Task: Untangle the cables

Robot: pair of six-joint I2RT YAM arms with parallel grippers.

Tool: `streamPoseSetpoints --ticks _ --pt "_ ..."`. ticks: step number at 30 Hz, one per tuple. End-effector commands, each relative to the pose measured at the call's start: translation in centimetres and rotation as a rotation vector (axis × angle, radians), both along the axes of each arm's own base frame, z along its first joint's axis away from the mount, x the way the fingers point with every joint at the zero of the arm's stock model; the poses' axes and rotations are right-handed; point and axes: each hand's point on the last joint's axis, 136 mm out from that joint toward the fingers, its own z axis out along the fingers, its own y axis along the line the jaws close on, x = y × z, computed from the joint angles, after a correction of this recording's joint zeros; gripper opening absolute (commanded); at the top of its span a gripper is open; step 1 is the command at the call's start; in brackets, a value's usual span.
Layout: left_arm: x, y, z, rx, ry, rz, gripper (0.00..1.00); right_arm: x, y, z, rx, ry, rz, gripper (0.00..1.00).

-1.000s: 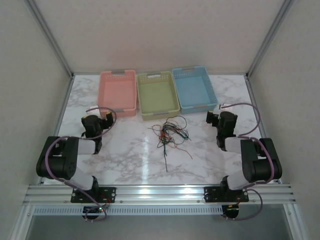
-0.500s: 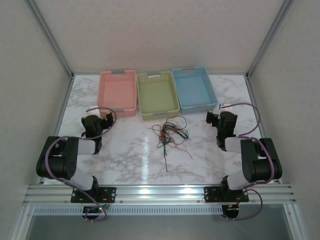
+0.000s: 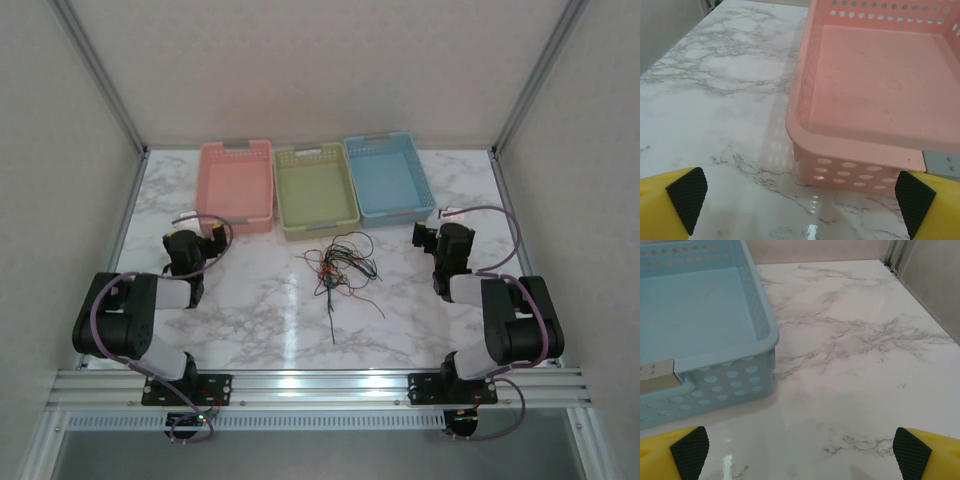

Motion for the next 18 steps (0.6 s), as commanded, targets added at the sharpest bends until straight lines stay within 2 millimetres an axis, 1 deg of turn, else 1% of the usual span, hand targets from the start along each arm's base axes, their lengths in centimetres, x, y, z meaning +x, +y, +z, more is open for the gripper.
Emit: streamPoseSetpoints --ticks 1,12,13,14,16,17,18 --pt "0.5 0.0 0.6 -0.02 -0.015 -0.003 1.0 0.4 -0.1 0.3 0.01 -0.011 -0.006 0.99" --pt "0.5 0.1 0.6 -0.033 -0.015 -0.009 1.0 0.6 -0.2 0.1 0.047 0.004 0.014 0.99" --pt "0.5 0.5 0.8 -0.03 -0.022 0.016 1.0 0.6 -0.2 0.1 0.052 0.004 0.016 0.99" --pt "0.4 1.0 1.4 -0.029 -0.03 0.057 1.0 0.6 -0.3 0.1 0.05 0.003 0.015 0.99" --pt "0.0 2.1 3.7 -0.02 -0.015 0.13 1.0 0.5 -0.3 0.3 0.048 -0.004 0.014 0.99" --pt "-0.4 3.1 5.1 -0.031 0.002 0.198 1.0 0.5 -0.6 0.5 0.036 0.012 -0.007 0.99" --pt "-0.9 3.7 6.2 -0.058 0.012 0.251 1.0 0.3 -0.9 1.1 0.026 0.039 -0.041 0.98"
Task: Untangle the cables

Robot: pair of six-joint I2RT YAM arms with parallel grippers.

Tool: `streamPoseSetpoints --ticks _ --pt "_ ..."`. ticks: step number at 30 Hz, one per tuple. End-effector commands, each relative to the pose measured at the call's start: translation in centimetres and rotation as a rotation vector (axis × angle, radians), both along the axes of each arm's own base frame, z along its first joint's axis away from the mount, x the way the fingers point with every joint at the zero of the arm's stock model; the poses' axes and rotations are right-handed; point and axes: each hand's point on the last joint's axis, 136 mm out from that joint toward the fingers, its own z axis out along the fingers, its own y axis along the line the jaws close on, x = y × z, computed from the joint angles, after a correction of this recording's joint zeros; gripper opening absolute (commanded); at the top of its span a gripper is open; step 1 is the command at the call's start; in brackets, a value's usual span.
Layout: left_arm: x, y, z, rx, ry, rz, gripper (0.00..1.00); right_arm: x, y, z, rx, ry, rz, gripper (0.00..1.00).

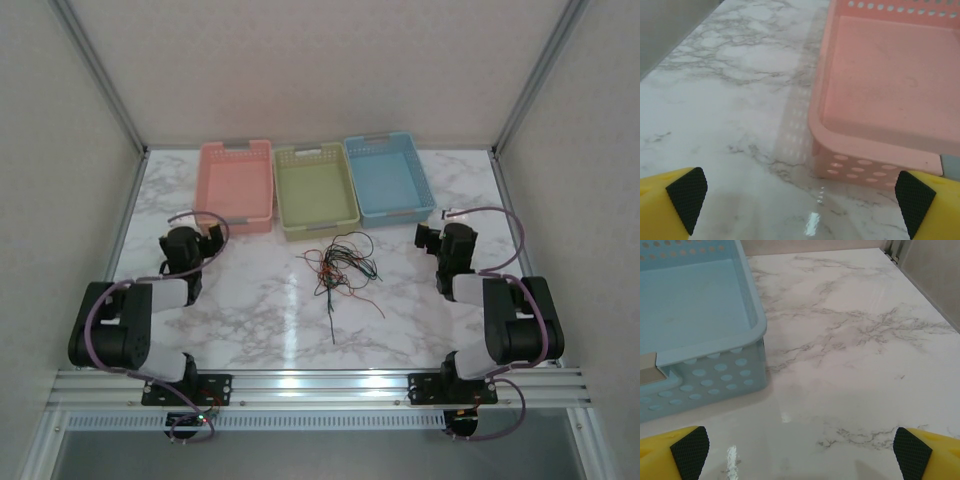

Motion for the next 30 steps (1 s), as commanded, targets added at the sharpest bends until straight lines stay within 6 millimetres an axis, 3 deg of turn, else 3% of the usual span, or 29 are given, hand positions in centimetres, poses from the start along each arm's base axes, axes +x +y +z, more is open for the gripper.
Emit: streamPoseSetpoints --ticks 1,4,9,13,16,20,25,30 --pt "-0.6 2.3 5.9 -0.054 -0.04 0.177 1.0 0.4 -0.4 2.6 -0.002 0.015 -0.052 0.96" --pt "-2.0 1.9 8.4 -0.13 -0.073 0.172 1.0 -0.3 -0.3 5.4 0.061 -0.014 -0.074 0.96" --pt "-4.5 -0.8 11.4 -0.318 -0.051 0.07 1.0 -2.5 1.4 7.0 0.207 0.16 -0.078 0.9" --pt "-6.6 -5.3 12.7 -0.473 0.094 -0.121 1.0 -5.5 4.3 8.9 0.352 0.231 0.025 0.9" --pt "-8.6 -8.3 13.6 -0.57 0.202 -0.258 1.0 -7.8 7.2 10.5 0.437 0.307 0.162 0.83" --pt "-11.4 -11.2 14.5 -0.656 0.288 -0.402 0.95 -10.3 11.1 11.8 0.504 0.383 0.35 0.79" --pt "-14.2 -12.1 14.5 -0.698 0.308 -0.451 0.95 -11.6 15.7 11.1 0.536 0.469 0.527 0.76" --pt "-16.8 -12.4 15.5 -0.635 0.352 -0.523 0.95 -11.2 17.6 8.6 0.437 0.566 0.553 0.65"
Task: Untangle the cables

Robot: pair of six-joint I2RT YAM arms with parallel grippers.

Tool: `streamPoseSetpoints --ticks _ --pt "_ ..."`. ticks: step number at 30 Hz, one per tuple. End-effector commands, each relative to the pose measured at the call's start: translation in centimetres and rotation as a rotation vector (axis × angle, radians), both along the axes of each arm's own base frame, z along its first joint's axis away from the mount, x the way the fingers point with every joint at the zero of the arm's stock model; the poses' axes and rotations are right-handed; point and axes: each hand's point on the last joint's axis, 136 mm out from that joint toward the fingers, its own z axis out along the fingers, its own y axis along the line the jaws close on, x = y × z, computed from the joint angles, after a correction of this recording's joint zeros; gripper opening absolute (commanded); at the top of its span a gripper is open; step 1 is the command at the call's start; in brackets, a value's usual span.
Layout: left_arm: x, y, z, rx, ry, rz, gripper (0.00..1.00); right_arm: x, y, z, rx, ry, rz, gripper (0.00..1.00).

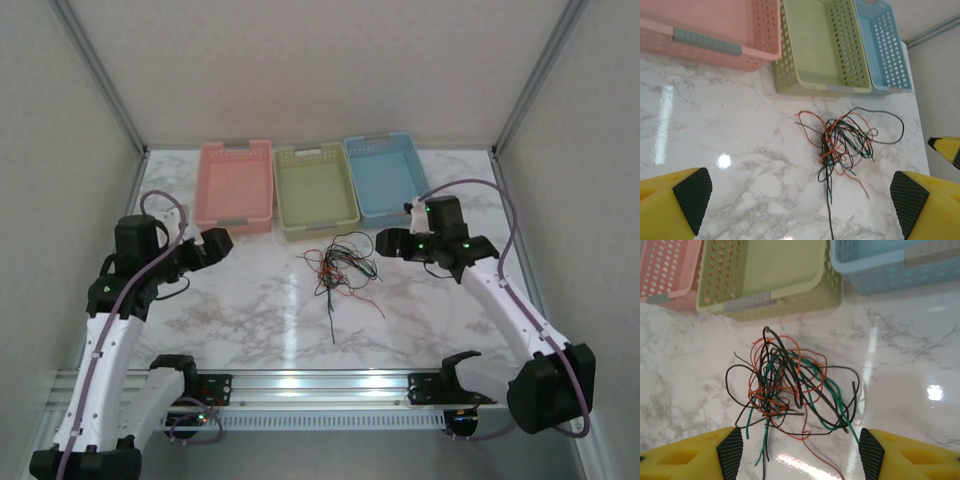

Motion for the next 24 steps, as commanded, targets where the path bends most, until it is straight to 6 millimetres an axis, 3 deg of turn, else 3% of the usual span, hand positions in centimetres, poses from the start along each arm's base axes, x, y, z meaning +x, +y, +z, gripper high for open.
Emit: streamPoseSetpoints --ticks 1,5,8,12,16,24 --pt "-2.9 -1.1 0.7 0.023 0.023 -0.121 0.95 0.0 1.3 -0.4 -0.03 0.032 0.054 0.64" --pt "-3.1 -1.0 0.6 0.027 -0.035 -0.121 0.96 1.2 2.7 -1.4 -0.065 0.043 0.081 0.62" --pt "-3.3 -0.5 -0.6 0.034 -0.043 -0.084 0.95 2.5 3.1 -2.4 -0.088 0.047 0.076 0.59" --pt "-3.6 -0.5 0.0 0.037 -0.087 -0.085 0.96 3.6 3.7 -3.5 -0.095 0.076 0.077 0.51" --pt "-3.7 -0.6 0.0 0.039 -0.085 -0.089 0.96 3.9 3.8 -4.3 -0.111 0.103 0.083 0.38" --pt "-3.5 -0.5 -0.3 0.041 -0.078 -0.081 0.96 3.5 3.6 -3.8 -0.108 0.093 0.084 0.25"
